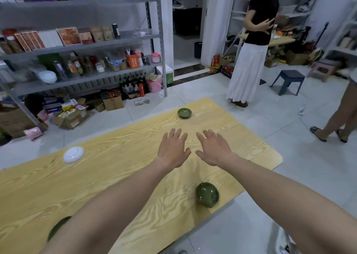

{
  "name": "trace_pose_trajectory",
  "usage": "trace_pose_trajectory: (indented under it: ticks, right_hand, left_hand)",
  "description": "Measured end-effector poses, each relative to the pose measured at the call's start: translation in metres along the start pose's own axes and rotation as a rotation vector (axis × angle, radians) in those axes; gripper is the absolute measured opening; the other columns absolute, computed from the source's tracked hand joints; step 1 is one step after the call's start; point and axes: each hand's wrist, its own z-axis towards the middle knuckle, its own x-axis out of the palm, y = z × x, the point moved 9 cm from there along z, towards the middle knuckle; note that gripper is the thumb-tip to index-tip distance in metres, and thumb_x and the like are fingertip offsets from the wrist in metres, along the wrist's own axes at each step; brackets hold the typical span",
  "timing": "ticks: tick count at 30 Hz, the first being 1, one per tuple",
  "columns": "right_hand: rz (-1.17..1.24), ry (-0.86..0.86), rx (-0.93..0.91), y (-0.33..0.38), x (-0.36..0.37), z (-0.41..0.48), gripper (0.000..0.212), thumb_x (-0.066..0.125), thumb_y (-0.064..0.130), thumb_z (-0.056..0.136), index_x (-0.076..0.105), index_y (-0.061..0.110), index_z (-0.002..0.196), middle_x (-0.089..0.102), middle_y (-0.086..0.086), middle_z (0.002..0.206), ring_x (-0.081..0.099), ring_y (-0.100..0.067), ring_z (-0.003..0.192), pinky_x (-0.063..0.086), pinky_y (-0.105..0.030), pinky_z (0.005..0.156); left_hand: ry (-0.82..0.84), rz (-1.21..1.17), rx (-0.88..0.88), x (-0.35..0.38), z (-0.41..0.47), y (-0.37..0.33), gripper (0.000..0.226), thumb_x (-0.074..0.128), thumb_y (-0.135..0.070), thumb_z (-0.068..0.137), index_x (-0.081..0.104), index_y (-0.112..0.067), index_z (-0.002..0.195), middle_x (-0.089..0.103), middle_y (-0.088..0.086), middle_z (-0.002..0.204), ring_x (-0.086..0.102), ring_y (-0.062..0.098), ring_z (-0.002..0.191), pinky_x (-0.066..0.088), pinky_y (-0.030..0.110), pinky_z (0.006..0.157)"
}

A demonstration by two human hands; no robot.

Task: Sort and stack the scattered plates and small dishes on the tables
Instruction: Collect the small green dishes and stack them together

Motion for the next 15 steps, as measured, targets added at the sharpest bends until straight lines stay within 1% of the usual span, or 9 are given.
trace_pose_trajectory:
  ticks: [4,10,15]
  right_hand:
    - [0.006,0.000,-0.003,-0.019,0.000,0.025,0.072,0.043,0.047,0.100,0.013,0.016,0.157,0.018,-0.012,0.163,0.011,-0.028,0.151,0.019,-0.045,0.119]
    - [-0.003,0.017,-0.054,-0.051,0.001,0.062,0.071,0.042,0.046,0.100,0.013,0.016,0.157,0.019,-0.011,0.162,0.012,-0.028,0.151,0.018,-0.045,0.119]
    - [0.023,0.008,-0.110,-0.076,-0.001,0.096,0.072,0.044,0.047,0.099,0.014,0.016,0.157,0.020,-0.011,0.162,0.013,-0.027,0.151,0.021,-0.043,0.118]
  left_hand:
    - [0.007,0.017,0.002,0.001,0.032,0.001,0.063,0.041,-0.048,0.099,0.027,-0.018,0.153,0.017,0.010,0.163,0.010,0.029,0.151,0.013,0.045,0.120]
    - [0.017,0.009,-0.059,0.005,0.074,-0.004,0.062,0.043,-0.047,0.099,0.029,-0.017,0.152,0.020,0.011,0.162,0.012,0.029,0.150,0.015,0.045,0.119]
    - [0.047,0.006,-0.119,0.013,0.105,-0.013,0.064,0.043,-0.046,0.099,0.026,-0.017,0.153,0.018,0.012,0.163,0.011,0.029,0.151,0.013,0.045,0.119]
